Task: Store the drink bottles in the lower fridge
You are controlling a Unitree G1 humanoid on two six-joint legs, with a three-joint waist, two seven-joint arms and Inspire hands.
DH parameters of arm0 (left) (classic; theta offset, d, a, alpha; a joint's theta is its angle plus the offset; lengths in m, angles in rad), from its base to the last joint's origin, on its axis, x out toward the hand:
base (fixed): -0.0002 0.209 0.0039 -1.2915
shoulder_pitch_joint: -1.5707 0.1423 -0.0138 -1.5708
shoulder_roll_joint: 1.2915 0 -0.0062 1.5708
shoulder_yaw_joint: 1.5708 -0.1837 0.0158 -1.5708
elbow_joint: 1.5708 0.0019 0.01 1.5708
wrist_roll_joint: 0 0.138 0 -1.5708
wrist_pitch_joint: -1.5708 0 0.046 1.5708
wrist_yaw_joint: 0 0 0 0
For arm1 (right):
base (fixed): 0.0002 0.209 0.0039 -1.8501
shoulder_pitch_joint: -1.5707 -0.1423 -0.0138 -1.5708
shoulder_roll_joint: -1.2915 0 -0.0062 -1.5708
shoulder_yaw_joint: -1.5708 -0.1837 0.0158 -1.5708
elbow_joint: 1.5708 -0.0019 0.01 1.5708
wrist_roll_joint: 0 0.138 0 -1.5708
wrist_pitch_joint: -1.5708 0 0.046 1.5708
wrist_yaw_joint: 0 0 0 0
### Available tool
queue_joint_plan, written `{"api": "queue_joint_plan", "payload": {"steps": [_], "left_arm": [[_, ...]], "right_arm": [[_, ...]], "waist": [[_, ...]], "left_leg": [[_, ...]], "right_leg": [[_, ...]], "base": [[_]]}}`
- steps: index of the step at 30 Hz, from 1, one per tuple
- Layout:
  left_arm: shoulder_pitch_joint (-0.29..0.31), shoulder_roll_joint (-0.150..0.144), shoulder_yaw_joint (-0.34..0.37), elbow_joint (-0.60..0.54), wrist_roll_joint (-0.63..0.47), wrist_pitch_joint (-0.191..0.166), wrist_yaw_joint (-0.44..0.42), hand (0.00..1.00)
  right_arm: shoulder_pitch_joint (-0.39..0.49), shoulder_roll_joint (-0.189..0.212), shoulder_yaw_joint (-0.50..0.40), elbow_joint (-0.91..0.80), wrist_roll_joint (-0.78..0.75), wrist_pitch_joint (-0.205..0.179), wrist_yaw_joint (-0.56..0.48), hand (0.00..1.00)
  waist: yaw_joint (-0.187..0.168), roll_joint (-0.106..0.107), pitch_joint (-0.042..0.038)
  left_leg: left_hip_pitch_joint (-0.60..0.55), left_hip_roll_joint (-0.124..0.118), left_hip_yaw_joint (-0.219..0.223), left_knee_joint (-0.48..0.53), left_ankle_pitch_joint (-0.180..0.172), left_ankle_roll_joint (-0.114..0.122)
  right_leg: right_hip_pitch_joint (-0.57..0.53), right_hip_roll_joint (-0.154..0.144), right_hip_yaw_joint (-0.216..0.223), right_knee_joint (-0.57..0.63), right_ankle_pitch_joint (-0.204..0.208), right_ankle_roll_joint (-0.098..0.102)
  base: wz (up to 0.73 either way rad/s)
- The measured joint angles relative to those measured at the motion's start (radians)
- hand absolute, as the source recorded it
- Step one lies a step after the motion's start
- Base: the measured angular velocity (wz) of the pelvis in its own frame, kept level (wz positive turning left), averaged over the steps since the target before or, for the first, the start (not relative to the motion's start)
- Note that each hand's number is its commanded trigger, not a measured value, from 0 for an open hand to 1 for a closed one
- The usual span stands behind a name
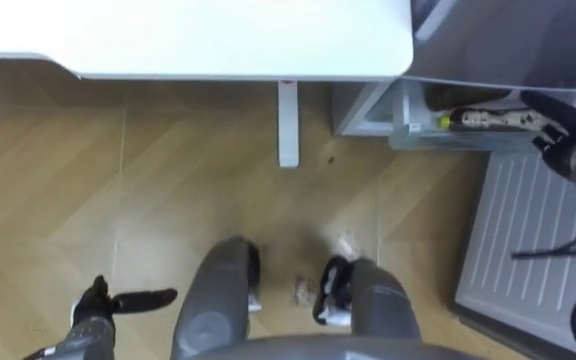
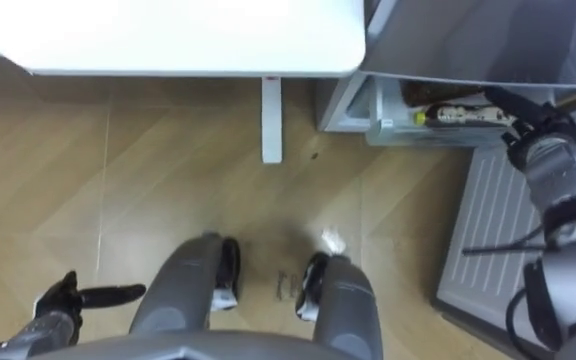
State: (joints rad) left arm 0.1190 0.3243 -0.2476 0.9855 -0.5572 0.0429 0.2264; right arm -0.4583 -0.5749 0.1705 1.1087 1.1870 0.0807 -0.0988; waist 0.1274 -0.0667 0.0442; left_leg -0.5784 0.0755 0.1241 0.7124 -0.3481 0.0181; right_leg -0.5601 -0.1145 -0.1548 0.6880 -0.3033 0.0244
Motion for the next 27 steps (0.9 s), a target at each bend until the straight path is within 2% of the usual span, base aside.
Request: {"api": "queue_joint_plan", "payload": {"steps": [2,4,7,10,14,17,20,27], "left_arm": [[0.001,-0.011,0.018,0.019,0.002,0.001,0.001,0.0],[0.0,-0.023,0.047,0.02,0.009,0.0,0.001,0.0],[-0.013,-0.032,0.053,0.029,0.0,-0.01,-0.002,0.0],[-0.012,-0.04,0.047,0.031,-0.025,-0.022,-0.006,0.0],[-0.007,-0.046,0.047,0.054,-0.028,-0.029,-0.022,0.0],[-0.01,-0.055,0.048,0.059,-0.027,-0.039,-0.023,0.0],[-0.014,-0.061,0.048,0.058,-0.029,-0.044,-0.023,0.0],[-0.015,-0.068,0.049,0.065,-0.027,-0.044,-0.042,0.0]], "right_arm": [[0.038,0.031,-0.041,-0.035,-0.046,-0.016,0.004,0.0],[0.07,0.054,-0.047,-0.059,-0.069,-0.028,0.003,0.0],[0.112,0.088,-0.052,-0.068,-0.093,-0.04,0.007,0.0],[0.167,0.116,-0.059,-0.099,-0.093,-0.048,-0.015,0.0],[0.19,0.164,-0.084,-0.095,-0.049,-0.079,-0.046,0.0],[0.191,0.168,-0.085,-0.08,-0.008,-0.104,-0.051,0.0],[0.195,0.171,-0.085,-0.058,0.064,-0.109,-0.051,0.0],[0.206,0.216,-0.156,-0.04,0.268,-0.115,-0.028,0.0]], "waist": [[-0.012,0.008,-0.0084],[-0.014,0.01,-0.0163],[-0.019,0.019,-0.0258],[-0.023,0.023,-0.0295],[-0.038,0.033,-0.028],[-0.041,0.052,-0.0221],[-0.041,0.067,-0.0174],[-0.042,0.075,-0.0197]], "left_leg": [[0.029,0.0,0.005,-0.018,0.001,-0.001],[0.052,0.0,0.012,-0.039,0.006,-0.004],[0.07,0.001,0.014,-0.069,0.024,-0.008],[0.086,0.0,0.015,-0.107,0.046,-0.013],[0.105,0.002,0.017,-0.133,0.065,-0.016],[0.117,0.003,0.018,-0.133,0.065,-0.017],[0.117,0.002,0.02,-0.134,0.065,-0.016],[0.117,-0.001,0.034,-0.159,0.072,-0.02]], "right_leg": [[0.027,0.0,-0.001,-0.016,0.002,0.0],[0.042,0.0,0.0,-0.032,0.006,-0.002],[0.06,0.001,-0.009,-0.058,0.021,-0.009],[0.074,0.006,-0.01,-0.092,0.037,-0.013],[0.09,0.01,-0.011,-0.116,0.049,-0.019],[0.102,0.01,-0.012,-0.12,0.052,-0.02],[0.1,0.01,-0.01,-0.118,0.052,-0.02],[0.08,0.01,0.006,-0.116,0.051,-0.02]], "base": [[-0.05],[-0.08],[0.0],[0.0],[-0.01],[-0.01],[0.0],[-0.04]]}}
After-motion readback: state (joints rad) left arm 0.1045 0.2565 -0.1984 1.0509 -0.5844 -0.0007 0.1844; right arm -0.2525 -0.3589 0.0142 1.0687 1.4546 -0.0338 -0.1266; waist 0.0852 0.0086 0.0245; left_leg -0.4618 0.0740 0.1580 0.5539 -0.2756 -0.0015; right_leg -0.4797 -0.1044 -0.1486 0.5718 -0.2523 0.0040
